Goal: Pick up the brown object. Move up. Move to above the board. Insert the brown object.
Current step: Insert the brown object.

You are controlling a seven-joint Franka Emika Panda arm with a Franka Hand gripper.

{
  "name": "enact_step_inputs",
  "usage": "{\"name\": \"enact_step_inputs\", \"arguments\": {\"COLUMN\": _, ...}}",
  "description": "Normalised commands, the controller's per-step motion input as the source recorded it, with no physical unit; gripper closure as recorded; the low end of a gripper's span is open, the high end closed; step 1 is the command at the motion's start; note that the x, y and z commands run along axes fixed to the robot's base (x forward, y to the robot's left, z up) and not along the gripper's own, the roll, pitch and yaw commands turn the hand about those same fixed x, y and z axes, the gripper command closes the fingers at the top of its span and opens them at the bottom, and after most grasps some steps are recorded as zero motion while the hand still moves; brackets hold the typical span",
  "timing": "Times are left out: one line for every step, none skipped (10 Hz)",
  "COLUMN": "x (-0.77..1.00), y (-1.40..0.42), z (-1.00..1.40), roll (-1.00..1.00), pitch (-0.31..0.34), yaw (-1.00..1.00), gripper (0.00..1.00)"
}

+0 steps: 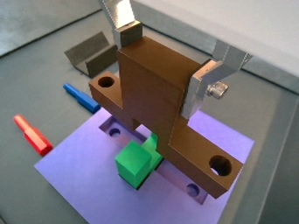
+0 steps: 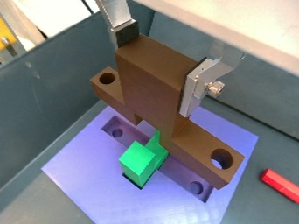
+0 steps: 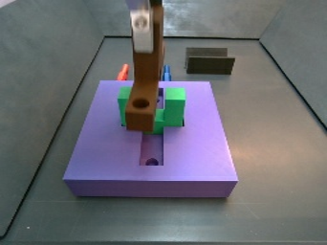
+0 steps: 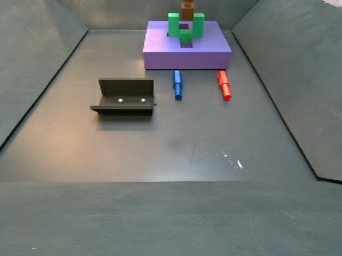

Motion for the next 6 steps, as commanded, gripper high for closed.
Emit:
{"name": "enact_step_inputs", "arguments": {"x": 0.03, "y": -0.08, "z": -0.40, "roll": 0.15, "pitch": 0.000, "yaw": 0.09, "gripper": 1.00}}
{"name": "enact_step_inputs", "arguments": {"x": 0.07, "y": -0.05, "z": -0.33, "roll": 0.14, "pitch": 0.000, "yaw": 0.18, "gripper": 1.00}}
{"name": "enact_step_inputs", "arguments": {"x": 0.00, "y": -0.01, "z": -0.32, "roll": 0.16, "pitch": 0.000, "yaw": 0.19, "gripper": 1.00}}
{"name": "enact_step_inputs", "arguments": {"x": 0.00, "y": 0.00, "z": -0.32, "roll": 0.16, "pitch": 0.000, "yaw": 0.22, "gripper": 1.00}}
{"name": "enact_step_inputs", "arguments": {"x": 0.00, "y": -0.02, "z": -0.34, "roll": 0.12, "pitch": -0.006, "yaw": 0.24, "gripper": 1.00}}
{"name": "enact_step_inputs", "arguments": {"x": 0.01, "y": -0.03, "z": -0.31, "roll": 0.08, "pitch": -0.007, "yaw": 0.23, "gripper": 1.00}}
